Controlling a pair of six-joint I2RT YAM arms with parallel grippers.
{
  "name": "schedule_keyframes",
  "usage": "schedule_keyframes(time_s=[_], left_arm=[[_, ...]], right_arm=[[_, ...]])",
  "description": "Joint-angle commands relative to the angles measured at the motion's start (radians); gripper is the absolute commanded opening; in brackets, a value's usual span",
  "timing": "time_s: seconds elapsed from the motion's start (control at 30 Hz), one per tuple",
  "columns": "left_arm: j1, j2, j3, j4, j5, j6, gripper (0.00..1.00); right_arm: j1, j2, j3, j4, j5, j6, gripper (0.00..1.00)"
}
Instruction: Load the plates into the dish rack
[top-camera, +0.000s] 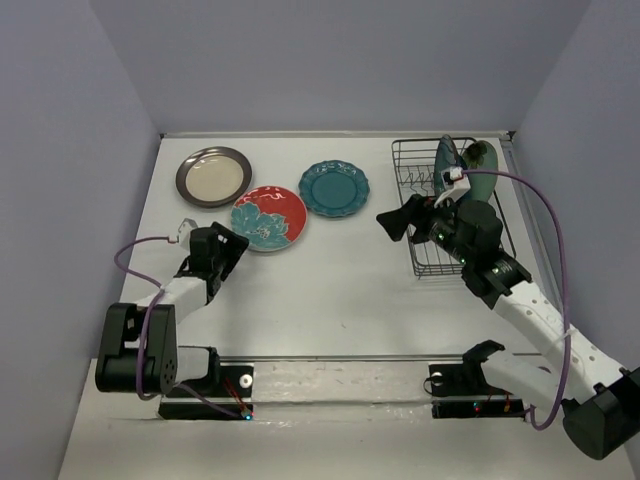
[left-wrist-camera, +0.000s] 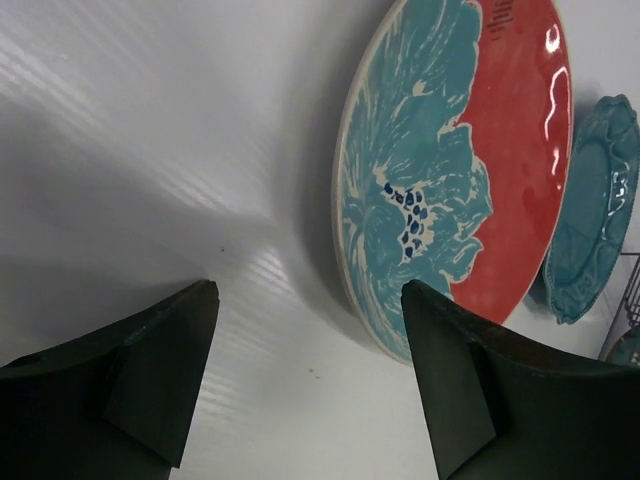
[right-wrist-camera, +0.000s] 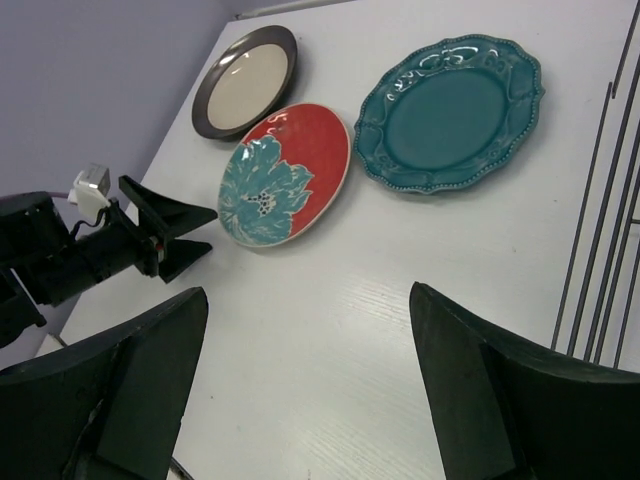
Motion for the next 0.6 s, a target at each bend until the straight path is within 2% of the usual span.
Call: schedule_keyframes(time_s=[0.0,0.17,0.37,0.47,0.57], left_arm=[[0.016,0.046,0.016,0.187,-0.001,-0.071,0.83],[0.042,0.180,0.007,0.332,0.052,-0.108,0.76],[0.060,0.261,0.016,0.429,0.091,-0.132,0.55],[0.060,0.278,0.019,0.461,0.088,-0.149,0.39],[0.060,0.301,0.029,0.493,0.084,-0.152,0.35]], right_arm=[[0.011,-0.018,-0.017,0.097,-0.018,0.027,0.86],[0.011,0.005,-0.013,0.112,-0.037,0.031,0.84],[0.021,0.014,-0.025,0.141,-0.049,0.048,0.83],[0.021,0.025,-0.017,0.152,-0.063,0.059,0.82],[0.031,0.043,-0.005,0.158,-0.067,0.058,0.82]])
